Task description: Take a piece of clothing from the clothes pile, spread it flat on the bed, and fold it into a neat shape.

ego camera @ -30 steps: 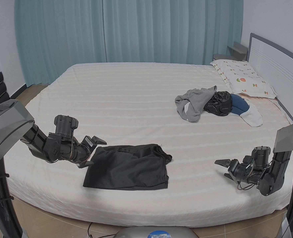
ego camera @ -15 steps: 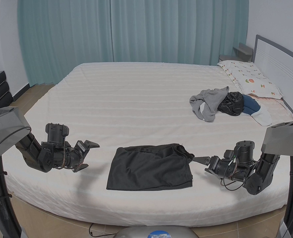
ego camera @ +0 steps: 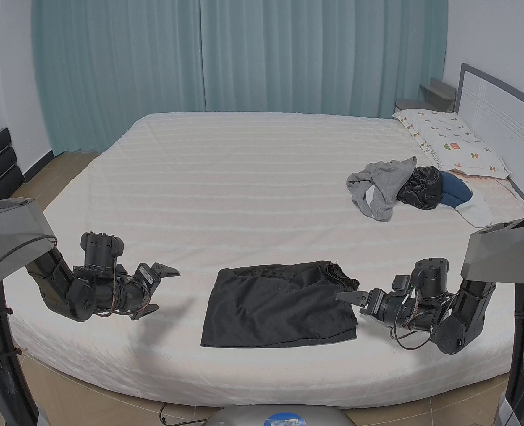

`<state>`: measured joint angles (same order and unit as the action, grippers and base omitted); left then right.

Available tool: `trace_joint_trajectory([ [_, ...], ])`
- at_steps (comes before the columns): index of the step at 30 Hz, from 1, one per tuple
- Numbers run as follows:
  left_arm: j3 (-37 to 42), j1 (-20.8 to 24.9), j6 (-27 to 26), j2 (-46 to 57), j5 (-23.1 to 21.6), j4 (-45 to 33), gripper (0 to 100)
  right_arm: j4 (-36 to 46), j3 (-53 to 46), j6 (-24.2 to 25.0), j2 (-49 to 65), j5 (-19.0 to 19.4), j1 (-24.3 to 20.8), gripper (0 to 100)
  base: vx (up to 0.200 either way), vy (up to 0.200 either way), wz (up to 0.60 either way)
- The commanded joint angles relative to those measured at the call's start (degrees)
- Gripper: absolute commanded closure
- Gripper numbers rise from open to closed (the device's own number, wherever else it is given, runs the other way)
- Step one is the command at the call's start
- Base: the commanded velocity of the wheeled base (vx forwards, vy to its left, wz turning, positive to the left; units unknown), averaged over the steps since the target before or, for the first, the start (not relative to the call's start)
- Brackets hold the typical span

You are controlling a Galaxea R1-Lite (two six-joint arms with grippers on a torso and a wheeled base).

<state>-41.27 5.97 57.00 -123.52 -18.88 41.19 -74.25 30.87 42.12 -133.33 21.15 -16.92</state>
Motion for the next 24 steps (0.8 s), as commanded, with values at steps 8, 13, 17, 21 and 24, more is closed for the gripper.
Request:
trace_joint_trajectory([
  [8, -0.6, 0.0, 0.0, -0.4, 0.0, 0.0, 0, 0.0, 0.9, -0.3, -2.8, 0.0, -2.8, 0, 0.000, 0.000, 0.00],
  [13, -0.7, 0.0, 0.0, -0.4, 0.0, 0.0, 0, 0.0, 1.2, -0.3, -3.0, -0.1, -2.9, 100, 0.000, 0.000, 0.00],
  [17, -0.7, -0.1, 0.0, -0.4, 0.0, 0.0, 0, -0.1, 0.3, -0.8, -2.3, -0.5, -2.3, 100, 0.000, 0.000, 0.00],
  [21, -0.8, -0.3, 0.4, -0.3, -0.1, -0.1, 0, -0.1, -1.2, -1.1, -2.3, -0.5, -1.8, 100, 0.000, 0.000, 0.00],
  [24, -0.7, -0.3, 0.4, -0.4, -0.1, -0.1, 0, -0.2, -2.4, -1.8, -1.4, -0.5, -1.4, 100, 0.000, 0.000, 0.00],
])
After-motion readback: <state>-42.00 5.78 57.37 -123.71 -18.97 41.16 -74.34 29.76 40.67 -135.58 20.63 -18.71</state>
